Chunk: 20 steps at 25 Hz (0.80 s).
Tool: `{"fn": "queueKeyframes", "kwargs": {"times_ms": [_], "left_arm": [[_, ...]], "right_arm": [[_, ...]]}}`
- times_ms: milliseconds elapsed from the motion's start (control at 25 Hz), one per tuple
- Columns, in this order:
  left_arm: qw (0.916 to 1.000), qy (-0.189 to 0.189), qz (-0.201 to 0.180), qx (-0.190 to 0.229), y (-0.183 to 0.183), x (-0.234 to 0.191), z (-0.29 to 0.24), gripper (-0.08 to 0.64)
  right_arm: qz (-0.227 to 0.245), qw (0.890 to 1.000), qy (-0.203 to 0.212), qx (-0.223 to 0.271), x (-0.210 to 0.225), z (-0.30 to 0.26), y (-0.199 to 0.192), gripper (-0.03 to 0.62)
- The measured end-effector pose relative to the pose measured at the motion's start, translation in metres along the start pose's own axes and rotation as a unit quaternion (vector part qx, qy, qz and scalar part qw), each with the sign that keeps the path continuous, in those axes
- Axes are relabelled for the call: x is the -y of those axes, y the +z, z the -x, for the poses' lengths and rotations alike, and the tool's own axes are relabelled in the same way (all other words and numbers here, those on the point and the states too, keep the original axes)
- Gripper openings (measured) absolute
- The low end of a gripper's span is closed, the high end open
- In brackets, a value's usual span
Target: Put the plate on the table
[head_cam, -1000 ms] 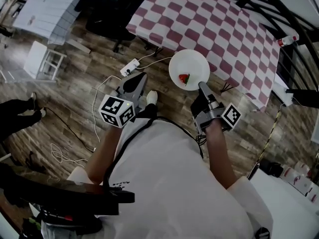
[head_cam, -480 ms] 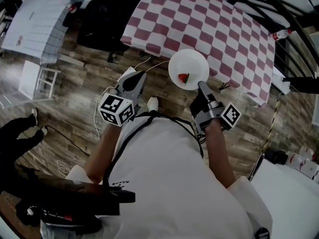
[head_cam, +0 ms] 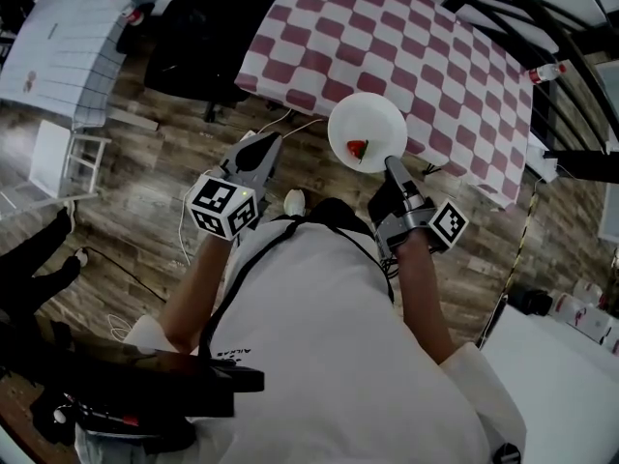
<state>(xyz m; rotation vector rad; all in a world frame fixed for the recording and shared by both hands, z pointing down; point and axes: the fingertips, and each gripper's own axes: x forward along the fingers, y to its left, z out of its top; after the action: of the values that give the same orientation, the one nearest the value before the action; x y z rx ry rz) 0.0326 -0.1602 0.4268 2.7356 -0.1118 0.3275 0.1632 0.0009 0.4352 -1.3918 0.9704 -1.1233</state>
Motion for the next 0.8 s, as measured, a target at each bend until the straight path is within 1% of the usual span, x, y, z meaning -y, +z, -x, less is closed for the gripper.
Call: {"fn": "queueKeyframes", "kwargs": {"times_ms": [360,600,800], "left_arm": [[0.9998,0.015,0.011,-0.005,0.001,-0.017,-0.006,0.003],[0.999,0.041,0.019,-0.001,0.009,-0.038,-0.016,0.003],[0.9972,0.069,0.031,0.004,0.017,-0.055,-0.029,0.003]], "right_arm": [[0.0,1.0,-0.007,-0.019,0.0,-0.026,0.003,0.02],[0.0,0.999,-0.009,-0.046,-0.001,-0.058,0.013,0.02],[0.002,0.997,-0.009,-0.083,-0.002,-0.092,0.024,0.02]]}}
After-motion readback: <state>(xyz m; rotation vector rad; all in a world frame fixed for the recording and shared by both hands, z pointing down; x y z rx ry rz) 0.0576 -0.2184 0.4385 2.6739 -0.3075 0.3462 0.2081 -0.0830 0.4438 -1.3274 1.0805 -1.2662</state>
